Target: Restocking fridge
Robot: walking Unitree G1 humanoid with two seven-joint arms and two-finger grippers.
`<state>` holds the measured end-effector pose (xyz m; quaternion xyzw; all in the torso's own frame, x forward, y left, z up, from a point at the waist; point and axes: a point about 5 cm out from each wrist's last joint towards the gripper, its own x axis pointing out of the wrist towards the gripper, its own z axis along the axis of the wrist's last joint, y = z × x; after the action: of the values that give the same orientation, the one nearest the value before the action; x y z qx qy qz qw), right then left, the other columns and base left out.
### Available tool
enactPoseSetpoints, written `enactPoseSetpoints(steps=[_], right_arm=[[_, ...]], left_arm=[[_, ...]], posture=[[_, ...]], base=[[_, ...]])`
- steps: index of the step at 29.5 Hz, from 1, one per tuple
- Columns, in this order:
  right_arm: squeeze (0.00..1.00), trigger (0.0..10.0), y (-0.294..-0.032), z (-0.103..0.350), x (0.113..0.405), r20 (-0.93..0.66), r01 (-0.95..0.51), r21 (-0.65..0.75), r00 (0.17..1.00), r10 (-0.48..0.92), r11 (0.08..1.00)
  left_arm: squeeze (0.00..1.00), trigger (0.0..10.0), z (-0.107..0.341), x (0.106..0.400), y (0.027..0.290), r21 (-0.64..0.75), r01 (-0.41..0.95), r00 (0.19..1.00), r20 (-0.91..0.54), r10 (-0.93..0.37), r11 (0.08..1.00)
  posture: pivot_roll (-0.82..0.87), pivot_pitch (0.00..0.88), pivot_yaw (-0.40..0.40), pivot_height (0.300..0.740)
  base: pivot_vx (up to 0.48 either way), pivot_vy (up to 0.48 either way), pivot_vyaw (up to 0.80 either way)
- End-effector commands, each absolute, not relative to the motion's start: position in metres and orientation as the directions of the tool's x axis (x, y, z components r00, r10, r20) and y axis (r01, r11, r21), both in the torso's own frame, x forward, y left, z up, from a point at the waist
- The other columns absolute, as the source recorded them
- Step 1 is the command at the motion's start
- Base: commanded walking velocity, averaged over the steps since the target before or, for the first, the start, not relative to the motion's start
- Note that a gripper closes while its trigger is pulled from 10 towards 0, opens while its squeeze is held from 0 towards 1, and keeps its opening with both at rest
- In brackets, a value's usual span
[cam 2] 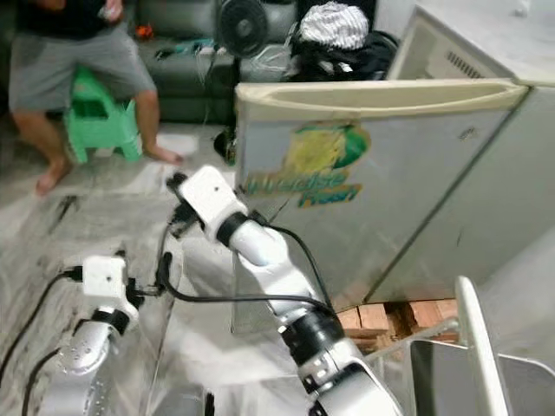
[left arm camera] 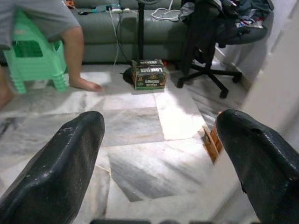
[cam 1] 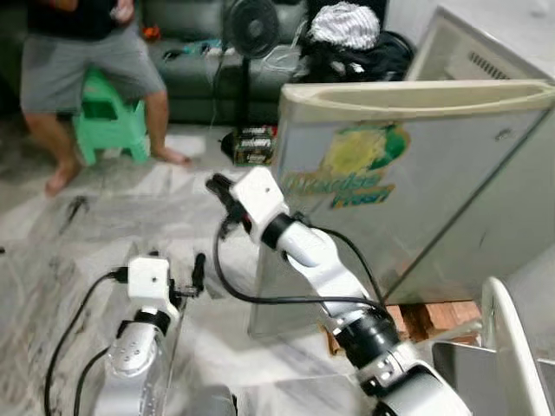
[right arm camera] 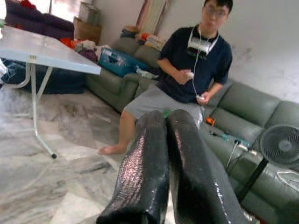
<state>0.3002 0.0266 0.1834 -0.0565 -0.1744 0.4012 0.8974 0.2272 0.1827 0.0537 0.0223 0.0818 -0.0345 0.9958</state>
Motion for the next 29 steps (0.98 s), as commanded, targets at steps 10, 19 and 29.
enactPoseSetpoints(steps=[10, 19, 29], right_arm=[[0.0, 10.0, 0.039, 0.193, 0.296, 0.355, -0.743, -0.135, 0.581, 0.732, 0.656], [0.0, 10.0, 0.003, 0.168, 0.303, 0.282, -0.685, -0.089, 0.679, 0.678, 0.723], [0.0, 10.0, -0.041, 0.136, 0.3, 0.172, -0.633, -0.067, 0.754, 0.633, 0.772]], left_arm=[[0.0, 10.0, 0.055, 0.23, 0.179, 0.04, 0.072, 0.986, -0.153, -0.065, 0.997], [0.0, 10.0, 0.053, 0.233, 0.179, 0.031, 0.063, 0.983, -0.175, -0.057, 0.998], [0.0, 10.0, 0.052, 0.232, 0.179, 0.023, 0.077, 0.982, -0.177, -0.071, 0.997]], posture=[[0.15, 0.0, -0.075, 0.74], [0.14, 0.0, -0.065, 0.74], [0.13, 0.0, -0.059, 0.74]], base=[[0.0, 0.0, 0.0], [0.0, 0.0, 0.0], [0.0, 0.425, 0.0]])
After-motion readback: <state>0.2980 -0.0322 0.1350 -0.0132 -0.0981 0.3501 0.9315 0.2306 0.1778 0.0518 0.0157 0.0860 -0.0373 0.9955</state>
